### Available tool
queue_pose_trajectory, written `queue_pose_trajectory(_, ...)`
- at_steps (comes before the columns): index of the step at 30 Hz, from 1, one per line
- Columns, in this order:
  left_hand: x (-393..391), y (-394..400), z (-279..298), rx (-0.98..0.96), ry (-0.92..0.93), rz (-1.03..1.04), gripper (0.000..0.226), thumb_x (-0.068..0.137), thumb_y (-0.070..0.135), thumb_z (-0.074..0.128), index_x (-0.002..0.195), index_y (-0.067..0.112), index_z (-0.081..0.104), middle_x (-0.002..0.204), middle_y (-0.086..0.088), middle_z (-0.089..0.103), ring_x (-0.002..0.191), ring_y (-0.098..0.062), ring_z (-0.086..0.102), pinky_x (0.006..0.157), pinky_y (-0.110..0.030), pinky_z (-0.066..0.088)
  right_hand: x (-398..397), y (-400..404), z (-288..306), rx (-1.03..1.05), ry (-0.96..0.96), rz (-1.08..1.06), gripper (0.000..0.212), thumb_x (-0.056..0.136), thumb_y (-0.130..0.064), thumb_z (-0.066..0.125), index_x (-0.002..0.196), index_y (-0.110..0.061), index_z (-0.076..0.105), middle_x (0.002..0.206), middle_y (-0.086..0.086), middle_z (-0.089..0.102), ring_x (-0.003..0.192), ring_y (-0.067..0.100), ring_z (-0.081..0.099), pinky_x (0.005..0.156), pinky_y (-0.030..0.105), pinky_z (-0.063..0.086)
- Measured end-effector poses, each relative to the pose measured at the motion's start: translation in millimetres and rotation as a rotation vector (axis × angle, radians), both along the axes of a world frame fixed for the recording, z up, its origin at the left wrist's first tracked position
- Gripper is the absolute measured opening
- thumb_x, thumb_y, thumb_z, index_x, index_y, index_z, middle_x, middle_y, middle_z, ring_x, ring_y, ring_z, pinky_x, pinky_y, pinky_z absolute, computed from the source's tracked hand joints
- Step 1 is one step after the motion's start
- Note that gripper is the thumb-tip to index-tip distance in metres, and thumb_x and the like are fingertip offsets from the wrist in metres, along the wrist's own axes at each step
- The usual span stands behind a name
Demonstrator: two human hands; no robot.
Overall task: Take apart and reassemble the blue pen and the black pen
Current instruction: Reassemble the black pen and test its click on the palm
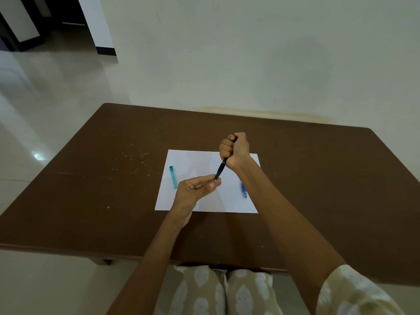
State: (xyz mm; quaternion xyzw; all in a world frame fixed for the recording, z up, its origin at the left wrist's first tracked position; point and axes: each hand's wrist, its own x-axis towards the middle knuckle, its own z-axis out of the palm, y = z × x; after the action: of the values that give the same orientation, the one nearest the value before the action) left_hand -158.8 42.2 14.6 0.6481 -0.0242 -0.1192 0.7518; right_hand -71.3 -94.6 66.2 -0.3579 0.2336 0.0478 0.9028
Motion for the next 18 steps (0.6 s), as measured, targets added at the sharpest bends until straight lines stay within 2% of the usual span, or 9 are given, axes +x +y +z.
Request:
queue_pose_trajectory(3, -1, 2, -1, -0.025, 0.014, -0.011, 0.018, 0.081, 0.013, 0.066, 0.098, 0.017, 0.07, 0.084, 0.012, 0.075, 0.095, -0.012, 0.069, 0.087, -0.023, 0.052, 0, 1, 0, 0.012, 0.0, 0.004, 0.041, 0.094, -0.025, 0.029, 0.054, -0.018, 0.03, 0.035, -0.007, 0.024, 0.027, 0.006, 0.019, 0.029, 0.013, 0.014)
queue_pose_trajectory(7, 0, 8, -2, -0.072, 0.044, -0.04, 0.018, 0.082, 0.017, 0.064, 0.099, 0.019, 0.069, 0.094, 0.004, 0.075, 0.098, -0.017, 0.069, 0.09, -0.028, 0.053, -1, 0, -4, 0.094, -0.007, 0.042, 0.049, 0.096, -0.044, 0.031, 0.057, -0.014, 0.038, 0.04, -0.004, 0.03, 0.029, 0.007, 0.023, 0.029, 0.016, 0.018)
queue_pose_trajectory(9, 2, 12, -2, -0.121, 0.066, -0.032, 0.022, 0.086, 0.02, 0.057, 0.106, 0.015, 0.067, 0.1, 0.001, 0.074, 0.099, -0.02, 0.069, 0.091, -0.029, 0.052, -4, -1, -4, 0.067, -0.024, 0.072, 0.044, 0.096, -0.038, 0.029, 0.065, -0.011, 0.046, 0.051, -0.001, 0.034, 0.036, 0.009, 0.028, 0.034, 0.019, 0.025)
queue_pose_trajectory(12, 4, 16, 2, -0.215, 0.11, -0.013, 0.032, 0.096, 0.027, 0.04, 0.117, 0.012, 0.059, 0.113, -0.002, 0.068, 0.105, -0.019, 0.066, 0.091, -0.027, 0.051, -13, 0, -3, -0.012, -0.03, 0.114, 0.032, 0.094, -0.019, 0.026, 0.092, -0.005, 0.055, 0.063, 0.002, 0.036, 0.051, 0.011, 0.032, 0.049, 0.022, 0.031)
queue_pose_trajectory(15, 4, 15, 8, -0.357, 0.179, -0.035, 0.045, 0.098, 0.04, 0.026, 0.119, 0.015, 0.056, 0.122, -0.004, 0.063, 0.113, -0.02, 0.061, 0.099, -0.03, 0.046, -19, 0, -5, -0.01, -0.019, 0.121, 0.03, 0.097, -0.01, 0.027, 0.104, -0.001, 0.055, 0.068, 0.004, 0.04, 0.058, 0.011, 0.038, 0.057, 0.023, 0.037)
queue_pose_trajectory(18, 5, 12, 11, -0.448, 0.235, -0.05, 0.054, 0.098, 0.046, 0.02, 0.121, 0.012, 0.055, 0.124, -0.007, 0.062, 0.117, -0.022, 0.058, 0.103, -0.033, 0.041, -22, 1, -6, -0.007, -0.027, 0.122, 0.029, 0.099, -0.008, 0.029, 0.114, 0.001, 0.052, 0.07, 0.004, 0.043, 0.061, 0.012, 0.042, 0.064, 0.024, 0.043)
